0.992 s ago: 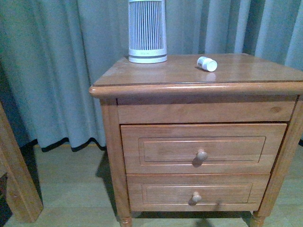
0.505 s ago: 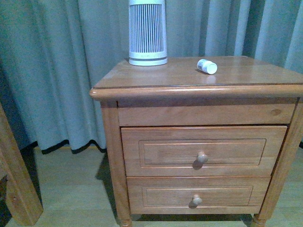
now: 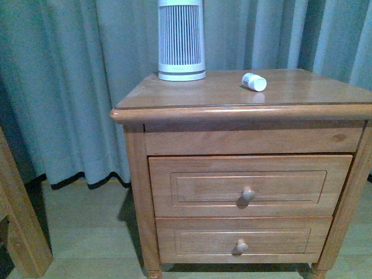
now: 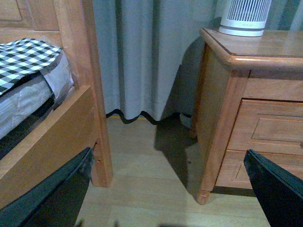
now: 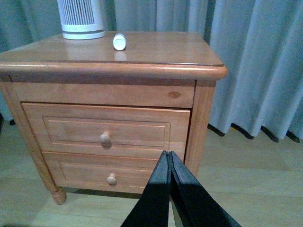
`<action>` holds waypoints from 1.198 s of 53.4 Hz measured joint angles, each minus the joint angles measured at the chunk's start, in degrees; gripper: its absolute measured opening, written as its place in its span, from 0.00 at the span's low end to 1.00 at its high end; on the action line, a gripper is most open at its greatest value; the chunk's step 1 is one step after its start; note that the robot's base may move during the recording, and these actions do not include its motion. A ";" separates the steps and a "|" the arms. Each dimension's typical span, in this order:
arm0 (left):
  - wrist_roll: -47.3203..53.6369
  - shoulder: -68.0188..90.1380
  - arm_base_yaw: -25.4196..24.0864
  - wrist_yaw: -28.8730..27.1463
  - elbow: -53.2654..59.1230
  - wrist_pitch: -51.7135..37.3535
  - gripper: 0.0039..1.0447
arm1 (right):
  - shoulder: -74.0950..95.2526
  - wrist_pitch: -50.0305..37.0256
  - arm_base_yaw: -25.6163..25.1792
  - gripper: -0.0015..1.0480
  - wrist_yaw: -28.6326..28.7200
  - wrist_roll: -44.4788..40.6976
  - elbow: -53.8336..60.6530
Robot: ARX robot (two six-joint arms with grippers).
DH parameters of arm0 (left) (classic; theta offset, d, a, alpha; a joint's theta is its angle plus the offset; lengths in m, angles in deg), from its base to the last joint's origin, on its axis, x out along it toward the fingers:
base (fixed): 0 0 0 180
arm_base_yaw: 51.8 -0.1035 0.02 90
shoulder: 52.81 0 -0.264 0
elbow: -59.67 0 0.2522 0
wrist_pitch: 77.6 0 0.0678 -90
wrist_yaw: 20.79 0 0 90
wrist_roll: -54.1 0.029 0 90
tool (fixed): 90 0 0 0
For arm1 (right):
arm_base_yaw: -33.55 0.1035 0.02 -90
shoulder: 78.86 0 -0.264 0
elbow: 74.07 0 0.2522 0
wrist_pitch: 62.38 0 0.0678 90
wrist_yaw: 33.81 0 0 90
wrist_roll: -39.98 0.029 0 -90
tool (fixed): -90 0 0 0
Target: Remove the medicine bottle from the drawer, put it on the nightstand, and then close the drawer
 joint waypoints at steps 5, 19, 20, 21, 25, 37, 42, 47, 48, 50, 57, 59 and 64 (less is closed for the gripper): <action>0.00 0.00 0.00 0.02 0.00 0.00 0.94 | -1.53 0.96 0.00 0.03 0.00 0.00 0.59; 0.00 0.00 0.00 0.00 0.00 0.00 0.94 | -10.45 9.31 0.00 0.03 0.02 -0.04 1.92; -0.02 0.00 0.00 0.00 0.00 0.00 0.94 | -12.44 10.97 0.00 0.03 0.00 -0.04 1.92; 0.00 0.00 0.00 0.00 0.00 0.00 0.94 | -13.33 11.32 0.00 0.03 0.04 -0.04 1.92; 0.00 0.00 0.00 0.02 0.00 0.00 0.94 | -14.34 11.69 0.00 0.03 0.00 -0.04 1.92; 0.00 0.00 0.00 0.02 0.00 0.00 0.94 | -14.49 11.78 0.00 0.03 0.00 -0.04 1.92; 0.00 0.00 0.00 0.02 0.00 0.00 0.94 | -14.49 11.78 0.00 0.14 0.00 -0.15 1.92; 0.00 0.00 0.00 0.02 0.00 0.00 0.94 | -14.49 11.78 0.00 0.30 0.00 -0.15 1.92; 0.00 0.00 0.00 0.02 0.00 0.00 0.94 | -14.49 11.78 0.00 0.33 0.00 -0.15 1.92; 0.00 0.00 0.00 0.02 0.00 0.00 0.94 | -14.49 11.78 0.00 0.40 0.00 -0.15 1.92; 0.00 0.00 0.00 0.02 0.00 0.00 0.94 | -14.49 11.78 0.00 0.61 0.00 -0.17 1.92; 0.00 0.00 0.00 0.02 0.00 0.00 0.94 | -14.49 11.78 0.00 0.69 0.00 -0.15 1.92; 0.00 0.00 0.00 0.02 0.00 0.00 0.94 | -14.49 11.78 0.00 0.86 0.00 -0.15 1.92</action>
